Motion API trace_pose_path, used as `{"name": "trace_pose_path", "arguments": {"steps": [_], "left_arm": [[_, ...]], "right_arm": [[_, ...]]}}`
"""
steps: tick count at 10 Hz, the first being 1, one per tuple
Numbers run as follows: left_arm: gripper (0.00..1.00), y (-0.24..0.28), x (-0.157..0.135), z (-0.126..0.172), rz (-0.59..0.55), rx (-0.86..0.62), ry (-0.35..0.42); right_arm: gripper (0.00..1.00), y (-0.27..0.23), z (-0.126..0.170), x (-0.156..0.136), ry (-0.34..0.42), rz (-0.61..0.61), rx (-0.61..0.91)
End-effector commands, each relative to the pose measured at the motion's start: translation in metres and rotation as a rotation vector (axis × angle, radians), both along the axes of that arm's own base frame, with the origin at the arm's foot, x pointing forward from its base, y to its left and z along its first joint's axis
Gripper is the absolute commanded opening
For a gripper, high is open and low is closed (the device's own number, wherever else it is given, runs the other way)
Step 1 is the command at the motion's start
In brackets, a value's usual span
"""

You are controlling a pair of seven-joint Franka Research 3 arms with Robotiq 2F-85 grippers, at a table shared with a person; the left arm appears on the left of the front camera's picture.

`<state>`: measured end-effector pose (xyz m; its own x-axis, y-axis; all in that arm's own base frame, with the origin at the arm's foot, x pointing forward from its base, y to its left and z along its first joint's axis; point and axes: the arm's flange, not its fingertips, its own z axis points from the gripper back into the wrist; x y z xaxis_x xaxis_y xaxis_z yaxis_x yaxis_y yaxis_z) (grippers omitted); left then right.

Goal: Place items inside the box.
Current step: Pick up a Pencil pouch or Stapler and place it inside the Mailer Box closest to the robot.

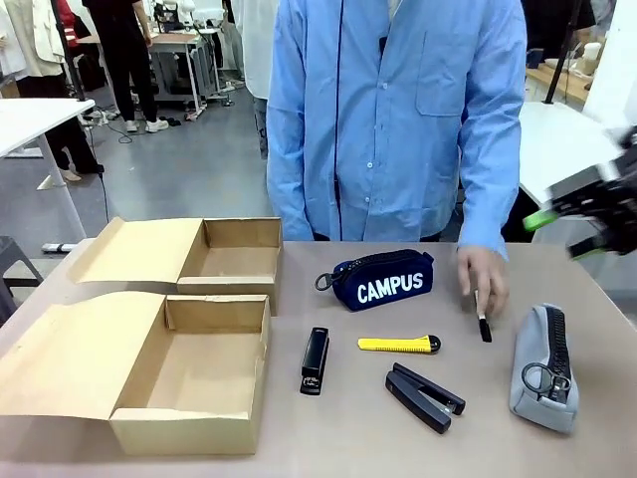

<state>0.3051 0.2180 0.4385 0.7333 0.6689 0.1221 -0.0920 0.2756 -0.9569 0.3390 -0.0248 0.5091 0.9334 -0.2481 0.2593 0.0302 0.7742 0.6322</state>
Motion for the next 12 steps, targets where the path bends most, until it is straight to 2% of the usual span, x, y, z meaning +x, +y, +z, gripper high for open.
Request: {"name": "trace_pose_path", "arguments": {"steps": [1,3,4,6,7,9,10,12], "left_arm": [[1.00,0.000,-0.001,0.000,-0.009,0.004,-0.024],[1.00,0.000,-0.001,0.000,-0.009,0.004,-0.024],[1.00,0.000,-0.001,0.000,-0.009,0.004,-0.024],[1.00,0.000,-0.001,0.000,-0.009,0.004,-0.024],[1.00,0.000,-0.001,0.000,-0.009,0.004,-0.024],[1.00,0.000,-0.001,0.000,-0.009,0.004,-0.024],[1.00,0.000,-0.001,0.000,-0.009,0.004,-0.024],[1.00,0.000,-0.001,0.000,-0.009,0.004,-0.024]], "right_arm": [[1.00,-0.116,0.013,-0.050,-0.063,-0.266,0.193],[1.00,-0.195,0.007,-0.112,-0.191,-0.557,0.359],[1.00,-0.218,-0.006,-0.132,-0.192,-0.672,0.395],[1.00,-0.234,-0.022,-0.135,-0.167,-0.735,0.454],[1.00,-0.251,0.002,-0.154,-0.163,-0.674,0.406],[1.00,-0.251,0.002,-0.154,-0.163,-0.674,0.406],[1.00,-0.258,-0.007,-0.154,-0.152,-0.715,0.431],[1.00,-0.191,0.000,-0.119,-0.108,-0.533,0.331]]}}
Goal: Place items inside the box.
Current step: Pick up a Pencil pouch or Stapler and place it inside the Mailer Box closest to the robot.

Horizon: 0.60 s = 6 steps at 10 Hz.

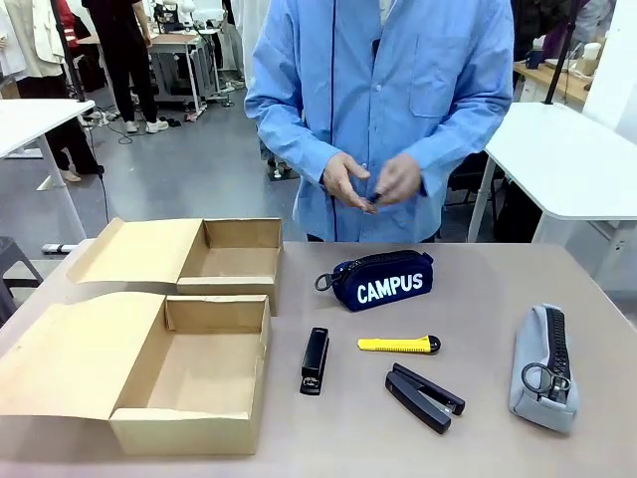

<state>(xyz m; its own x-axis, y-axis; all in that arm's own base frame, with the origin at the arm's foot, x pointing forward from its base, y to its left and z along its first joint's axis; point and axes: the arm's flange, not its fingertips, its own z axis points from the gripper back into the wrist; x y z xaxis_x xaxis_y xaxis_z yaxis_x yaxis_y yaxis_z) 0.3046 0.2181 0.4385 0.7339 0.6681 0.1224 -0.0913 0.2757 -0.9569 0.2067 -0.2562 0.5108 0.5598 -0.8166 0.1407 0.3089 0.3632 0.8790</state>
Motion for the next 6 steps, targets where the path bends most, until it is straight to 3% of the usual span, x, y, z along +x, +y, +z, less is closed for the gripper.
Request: {"name": "trace_pose_path", "arguments": {"steps": [1,2,4,6], "left_arm": [[1.00,0.000,-0.001,0.000,-0.008,0.004,-0.023],[1.00,0.000,-0.001,0.000,-0.008,0.004,-0.023],[1.00,0.000,-0.001,0.000,-0.008,0.004,-0.023],[1.00,0.000,-0.001,0.000,-0.008,0.004,-0.023]], "right_arm": [[1.00,0.088,0.000,0.034,0.048,0.188,-0.120],[1.00,0.148,-0.002,0.057,0.088,0.263,-0.165],[1.00,0.260,-0.018,0.077,0.157,0.378,-0.250],[1.00,0.371,-0.062,0.063,0.256,0.454,-0.407]]}}
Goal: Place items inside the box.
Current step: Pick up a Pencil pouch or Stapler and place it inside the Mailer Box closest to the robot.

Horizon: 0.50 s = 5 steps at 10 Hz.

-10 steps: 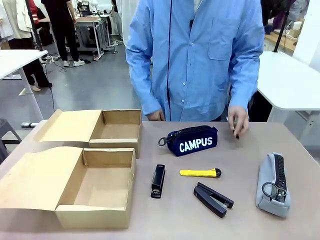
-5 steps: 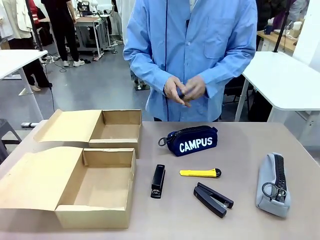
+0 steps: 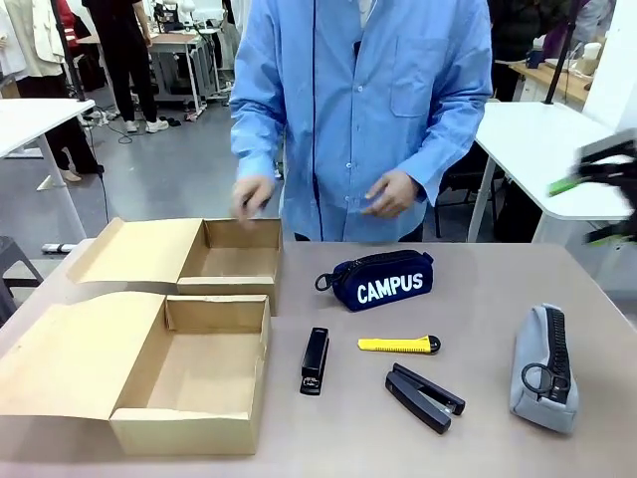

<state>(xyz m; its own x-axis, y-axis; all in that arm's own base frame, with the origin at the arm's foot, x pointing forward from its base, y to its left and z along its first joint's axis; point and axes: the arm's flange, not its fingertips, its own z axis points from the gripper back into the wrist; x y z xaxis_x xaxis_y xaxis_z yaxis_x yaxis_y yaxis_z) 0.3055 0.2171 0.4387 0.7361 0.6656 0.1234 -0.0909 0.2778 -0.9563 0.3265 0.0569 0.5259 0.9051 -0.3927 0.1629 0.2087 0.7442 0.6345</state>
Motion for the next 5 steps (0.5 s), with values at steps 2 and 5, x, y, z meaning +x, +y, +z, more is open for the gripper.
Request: {"name": "trace_pose_path", "arguments": {"steps": [2,5], "left_arm": [[1.00,0.001,-0.002,0.000,-0.005,0.002,-0.024],[1.00,0.001,-0.002,0.000,-0.005,0.002,-0.024]], "right_arm": [[1.00,0.111,-0.126,-0.090,0.048,0.158,-0.210],[1.00,0.058,-0.020,-0.001,0.036,0.061,-0.078]]}}
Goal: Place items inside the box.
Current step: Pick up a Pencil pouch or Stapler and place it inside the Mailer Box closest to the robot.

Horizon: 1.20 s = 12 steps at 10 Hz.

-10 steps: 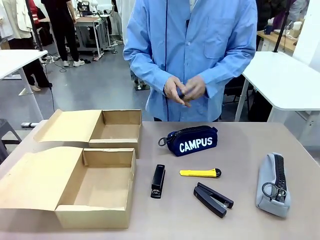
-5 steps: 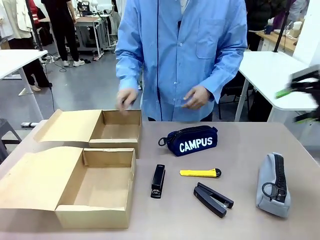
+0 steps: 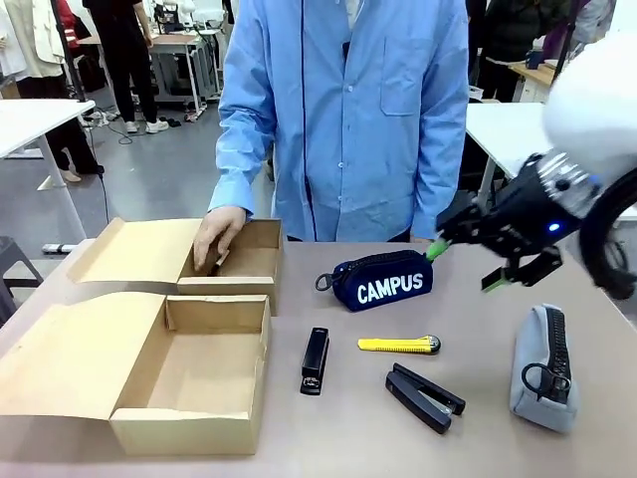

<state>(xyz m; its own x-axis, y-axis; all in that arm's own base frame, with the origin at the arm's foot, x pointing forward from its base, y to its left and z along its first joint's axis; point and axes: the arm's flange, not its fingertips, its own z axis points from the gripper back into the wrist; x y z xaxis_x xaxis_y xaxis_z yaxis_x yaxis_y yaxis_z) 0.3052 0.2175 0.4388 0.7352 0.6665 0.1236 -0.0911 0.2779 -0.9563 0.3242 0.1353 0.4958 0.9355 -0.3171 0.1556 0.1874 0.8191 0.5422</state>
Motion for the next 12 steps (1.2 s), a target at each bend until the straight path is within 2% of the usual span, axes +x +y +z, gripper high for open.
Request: {"name": "trace_pose_path", "arguments": {"steps": [1,3,5,6,7,8,11,12], "left_arm": [[1.00,0.001,-0.001,0.000,-0.006,0.002,-0.024],[1.00,0.001,-0.001,0.000,-0.006,0.002,-0.024],[1.00,0.001,-0.001,0.000,-0.006,0.002,-0.024],[1.00,0.001,-0.001,0.000,-0.006,0.002,-0.024],[1.00,0.001,-0.001,0.000,-0.006,0.002,-0.024],[1.00,0.001,-0.001,0.000,-0.006,0.002,-0.024],[1.00,0.001,-0.001,0.000,-0.006,0.002,-0.024],[1.00,0.001,-0.001,0.000,-0.006,0.002,-0.024]], "right_arm": [[1.00,-0.021,0.011,0.001,-0.011,-0.003,0.028],[1.00,-0.019,0.008,0.002,-0.011,-0.025,0.028],[1.00,0.063,-0.010,0.009,-0.014,0.114,-0.051],[1.00,0.102,-0.021,0.009,-0.011,0.135,-0.095],[1.00,0.143,-0.037,0.013,0.031,0.184,-0.100],[1.00,0.174,-0.052,0.020,0.082,0.175,-0.156],[1.00,0.233,-0.107,0.050,0.204,0.076,-0.209],[1.00,0.243,-0.127,0.061,0.220,0.045,-0.271]]}}
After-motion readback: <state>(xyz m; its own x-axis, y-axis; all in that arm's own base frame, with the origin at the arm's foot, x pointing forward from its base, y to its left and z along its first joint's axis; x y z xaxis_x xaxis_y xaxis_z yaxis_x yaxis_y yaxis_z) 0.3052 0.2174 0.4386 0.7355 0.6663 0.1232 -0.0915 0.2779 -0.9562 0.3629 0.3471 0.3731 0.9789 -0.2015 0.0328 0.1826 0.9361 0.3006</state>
